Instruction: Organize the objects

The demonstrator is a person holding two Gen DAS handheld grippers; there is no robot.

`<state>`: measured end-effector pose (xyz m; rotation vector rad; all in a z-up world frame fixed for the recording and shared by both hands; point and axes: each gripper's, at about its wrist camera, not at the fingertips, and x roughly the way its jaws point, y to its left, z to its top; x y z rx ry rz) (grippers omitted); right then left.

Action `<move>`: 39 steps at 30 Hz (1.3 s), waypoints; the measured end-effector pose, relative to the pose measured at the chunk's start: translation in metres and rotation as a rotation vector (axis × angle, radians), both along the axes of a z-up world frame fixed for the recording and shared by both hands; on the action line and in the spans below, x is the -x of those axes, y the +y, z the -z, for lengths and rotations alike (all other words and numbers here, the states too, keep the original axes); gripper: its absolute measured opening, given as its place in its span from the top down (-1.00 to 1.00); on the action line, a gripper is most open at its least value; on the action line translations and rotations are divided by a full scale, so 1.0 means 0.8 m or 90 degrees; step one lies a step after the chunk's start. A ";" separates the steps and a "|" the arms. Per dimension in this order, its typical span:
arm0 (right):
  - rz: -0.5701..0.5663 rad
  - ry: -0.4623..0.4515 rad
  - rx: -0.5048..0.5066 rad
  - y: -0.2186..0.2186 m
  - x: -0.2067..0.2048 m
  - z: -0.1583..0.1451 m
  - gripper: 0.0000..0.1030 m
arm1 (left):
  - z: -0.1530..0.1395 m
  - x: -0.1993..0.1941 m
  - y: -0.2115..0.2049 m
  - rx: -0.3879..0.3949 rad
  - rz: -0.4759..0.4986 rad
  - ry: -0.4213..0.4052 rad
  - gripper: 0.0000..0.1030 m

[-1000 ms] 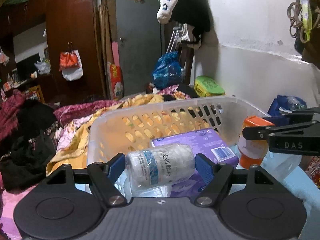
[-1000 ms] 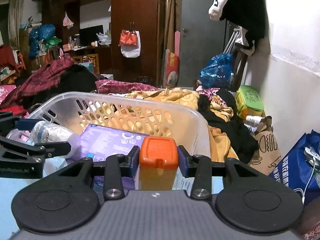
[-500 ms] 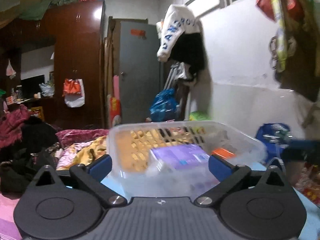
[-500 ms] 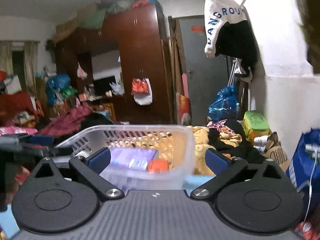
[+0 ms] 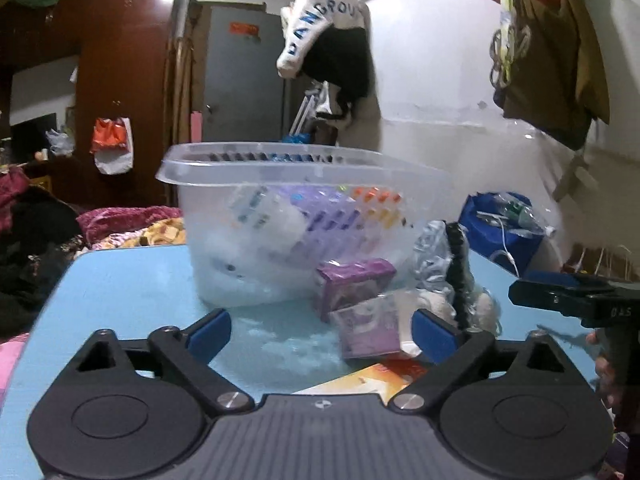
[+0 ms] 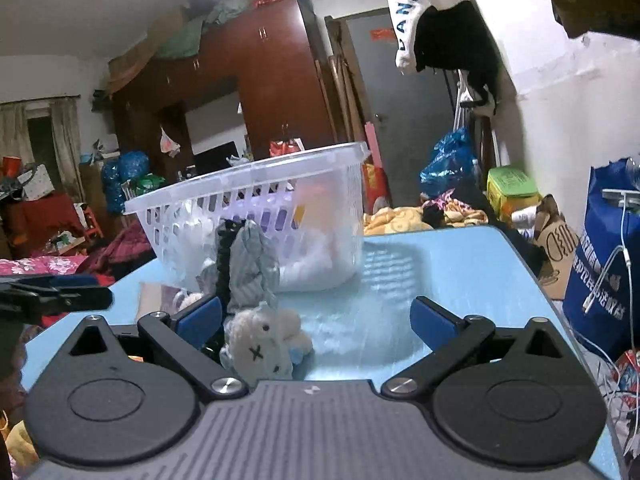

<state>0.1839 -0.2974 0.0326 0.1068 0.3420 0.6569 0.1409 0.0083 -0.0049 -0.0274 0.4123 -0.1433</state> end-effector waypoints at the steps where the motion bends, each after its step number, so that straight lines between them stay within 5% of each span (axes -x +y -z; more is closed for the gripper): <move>1: -0.001 -0.005 0.001 0.000 0.003 0.000 -1.00 | 0.001 -0.003 -0.004 -0.006 0.002 0.004 -0.77; 18: -0.011 -0.039 -0.001 0.020 0.027 -0.012 -1.00 | 0.014 -0.035 -0.041 -0.003 0.015 0.042 -0.37; 25: -0.069 -0.061 0.024 0.080 0.035 -0.044 -0.99 | 0.017 -0.011 -0.022 -0.030 -0.007 0.042 -0.28; 32: -0.088 0.009 0.119 0.169 -0.015 -0.040 -0.90 | 0.013 0.013 0.013 -0.038 -0.073 0.015 -0.29; 35: -0.066 0.028 0.153 0.184 -0.029 -0.031 -0.89 | 0.011 0.017 0.017 -0.034 -0.052 0.006 -0.38; 39: -0.022 0.022 0.235 0.185 -0.039 -0.019 -0.59 | 0.011 0.009 0.012 -0.052 -0.045 0.007 -0.44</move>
